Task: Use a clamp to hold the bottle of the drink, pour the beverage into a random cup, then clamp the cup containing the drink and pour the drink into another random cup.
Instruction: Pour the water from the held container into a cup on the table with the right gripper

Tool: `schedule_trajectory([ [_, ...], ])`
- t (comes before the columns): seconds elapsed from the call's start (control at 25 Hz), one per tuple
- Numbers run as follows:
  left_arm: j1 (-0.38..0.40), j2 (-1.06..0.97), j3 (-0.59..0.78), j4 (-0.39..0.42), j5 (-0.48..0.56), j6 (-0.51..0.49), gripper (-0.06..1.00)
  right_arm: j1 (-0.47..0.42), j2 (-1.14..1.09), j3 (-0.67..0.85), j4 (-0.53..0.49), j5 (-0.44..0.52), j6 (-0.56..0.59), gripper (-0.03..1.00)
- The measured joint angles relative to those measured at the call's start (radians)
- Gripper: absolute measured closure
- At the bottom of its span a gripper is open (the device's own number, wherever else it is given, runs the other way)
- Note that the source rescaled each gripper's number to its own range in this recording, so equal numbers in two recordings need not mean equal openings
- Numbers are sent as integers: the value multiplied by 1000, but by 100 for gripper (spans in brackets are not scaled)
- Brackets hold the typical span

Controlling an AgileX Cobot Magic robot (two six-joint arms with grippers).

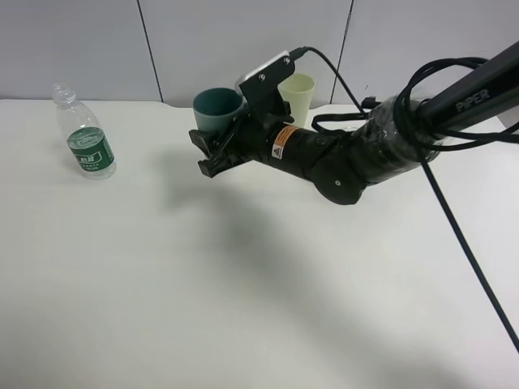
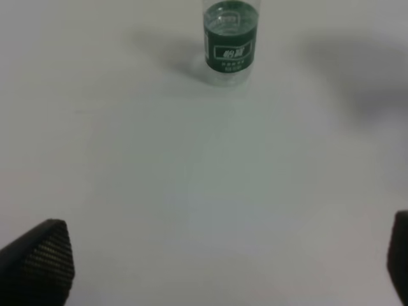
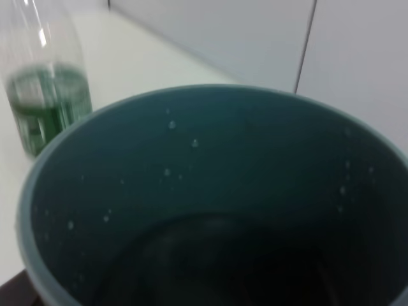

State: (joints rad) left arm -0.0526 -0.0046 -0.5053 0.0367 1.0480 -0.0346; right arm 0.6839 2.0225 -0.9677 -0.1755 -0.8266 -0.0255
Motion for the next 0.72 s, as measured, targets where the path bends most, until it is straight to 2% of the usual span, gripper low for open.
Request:
schedule_trajectory([
  [0.2,0,0,0,0,0,0,-5,0,-90,0,-3,22,12,94],
  [0.48,0,0,0,0,0,0,-5,-50,-226,0,0,264,17,94],
  [0.72,0,0,0,0,0,0,-5,-141,-326,1,-45,386,86,94],
])
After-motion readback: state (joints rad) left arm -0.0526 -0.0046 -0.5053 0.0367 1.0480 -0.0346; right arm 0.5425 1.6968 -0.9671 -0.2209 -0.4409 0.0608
